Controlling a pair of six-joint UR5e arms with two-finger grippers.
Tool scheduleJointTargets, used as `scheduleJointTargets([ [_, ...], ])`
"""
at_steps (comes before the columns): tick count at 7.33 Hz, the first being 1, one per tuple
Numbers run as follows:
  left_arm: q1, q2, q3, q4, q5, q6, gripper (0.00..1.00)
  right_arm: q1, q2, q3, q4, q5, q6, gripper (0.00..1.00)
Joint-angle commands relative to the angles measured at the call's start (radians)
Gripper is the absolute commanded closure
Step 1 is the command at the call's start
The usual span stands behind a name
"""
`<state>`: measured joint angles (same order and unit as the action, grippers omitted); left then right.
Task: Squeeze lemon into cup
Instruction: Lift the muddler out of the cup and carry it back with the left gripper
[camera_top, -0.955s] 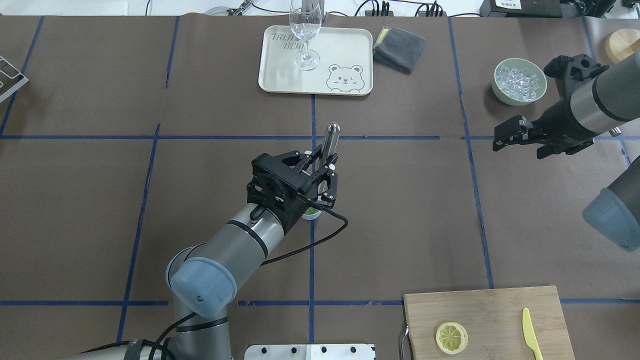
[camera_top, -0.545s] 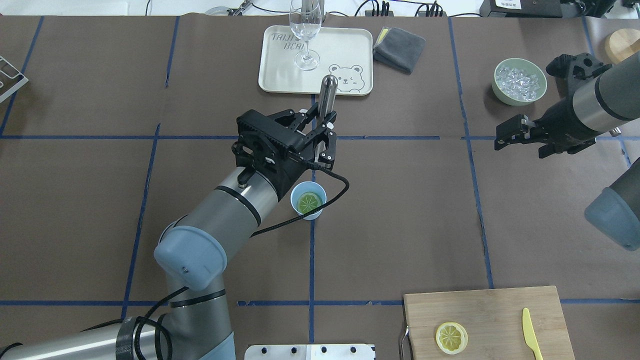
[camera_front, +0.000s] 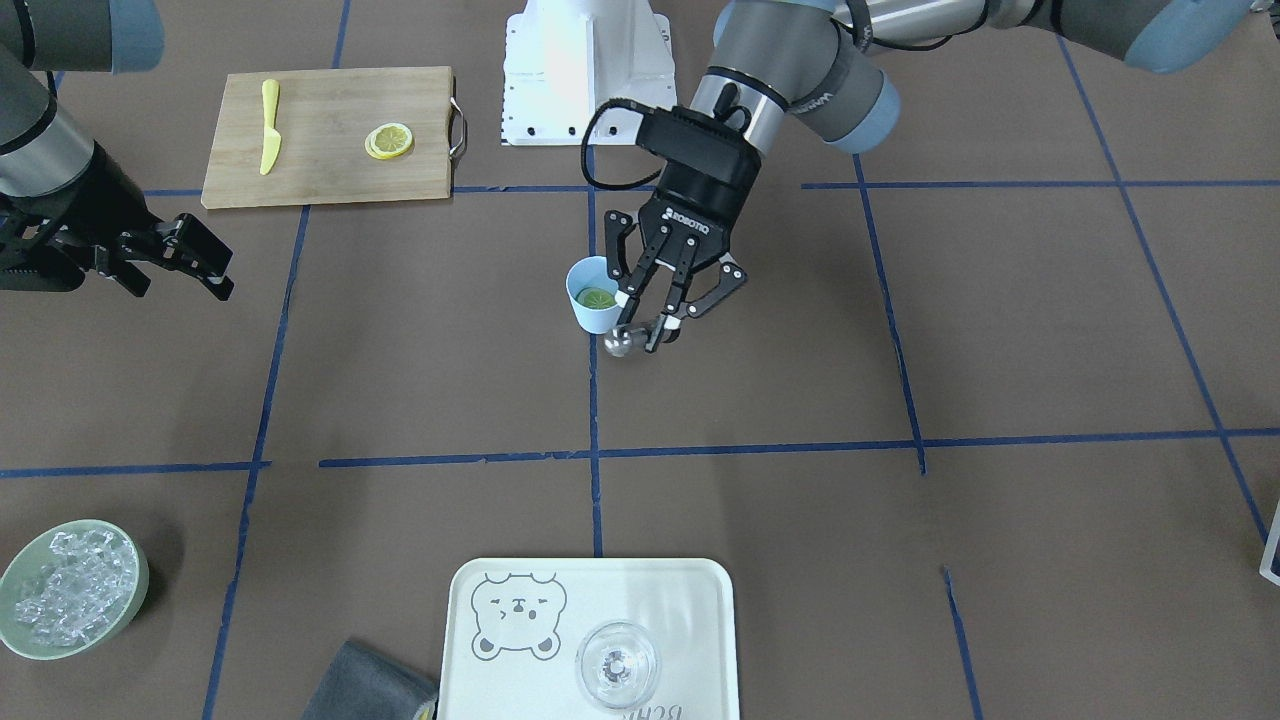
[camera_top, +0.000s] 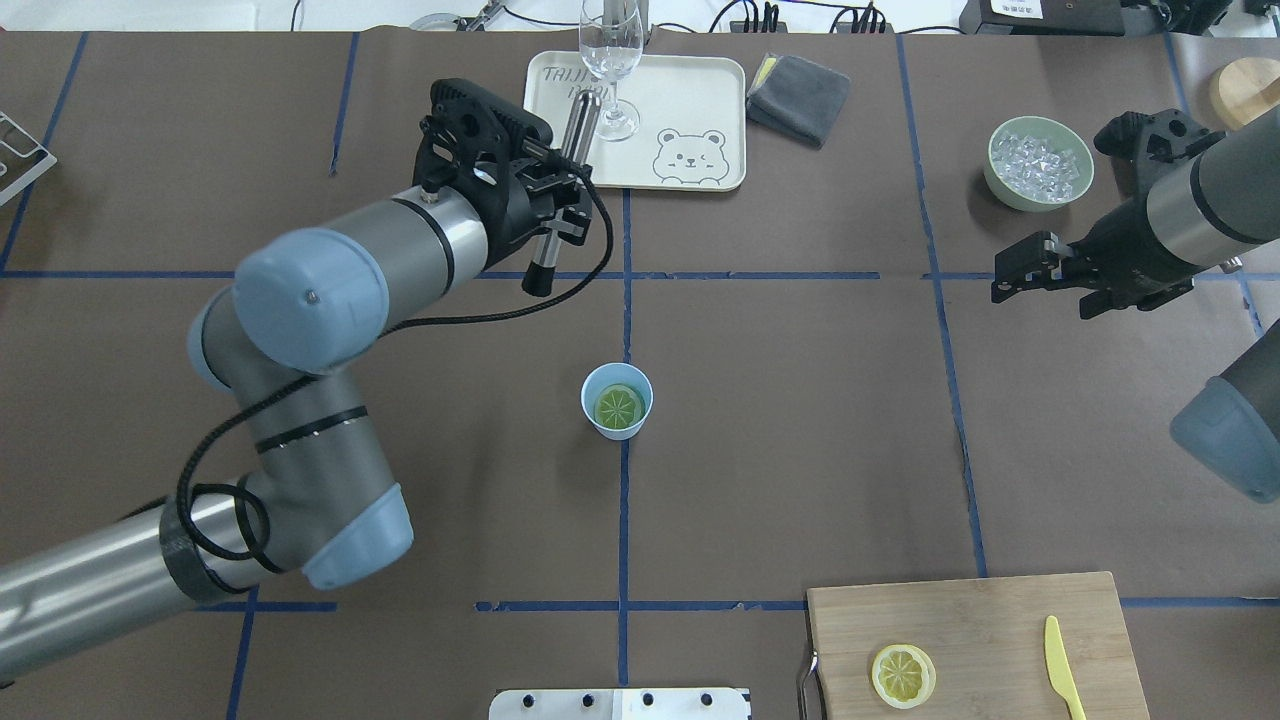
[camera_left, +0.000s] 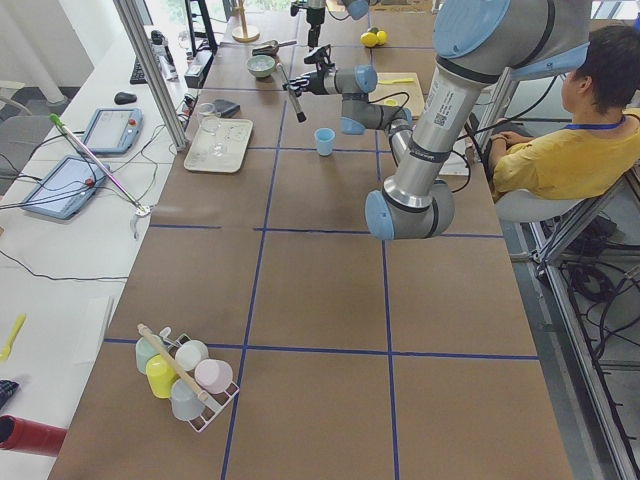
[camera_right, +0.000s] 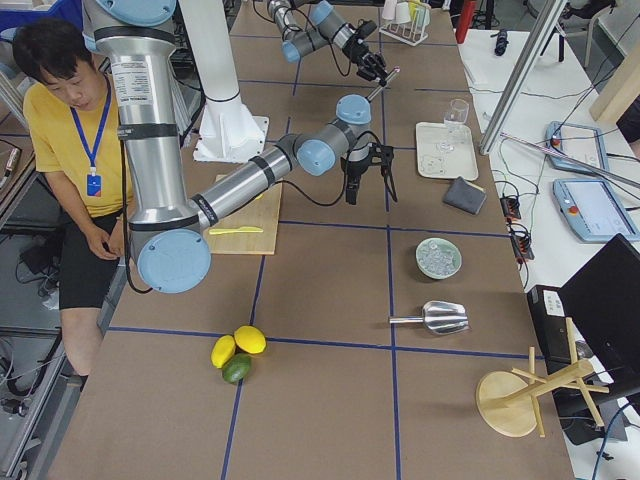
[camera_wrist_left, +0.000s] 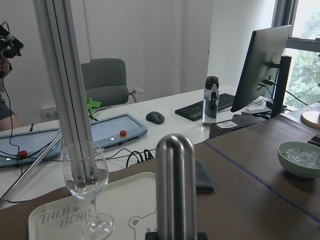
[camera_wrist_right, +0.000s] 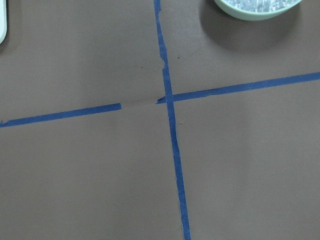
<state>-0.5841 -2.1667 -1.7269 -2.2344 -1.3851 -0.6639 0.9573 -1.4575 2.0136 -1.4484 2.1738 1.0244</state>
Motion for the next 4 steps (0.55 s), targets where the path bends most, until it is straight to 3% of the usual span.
scheduleJointTargets([
  [1,-0.112,0.051,-0.013,0.292,-0.298,-0.005,1.0,0.0,-0.001,-0.004,-0.001,0.0,-0.001,0.0],
  [3,-0.178,0.143,-0.011,0.369,-0.496,-0.006,1.0,0.006,-0.029,-0.006,0.0,0.0,-0.013,0.0],
  [4,-0.268,0.21,-0.011,0.392,-0.641,-0.005,1.0,0.039,-0.038,-0.013,-0.001,0.003,-0.068,0.0],
])
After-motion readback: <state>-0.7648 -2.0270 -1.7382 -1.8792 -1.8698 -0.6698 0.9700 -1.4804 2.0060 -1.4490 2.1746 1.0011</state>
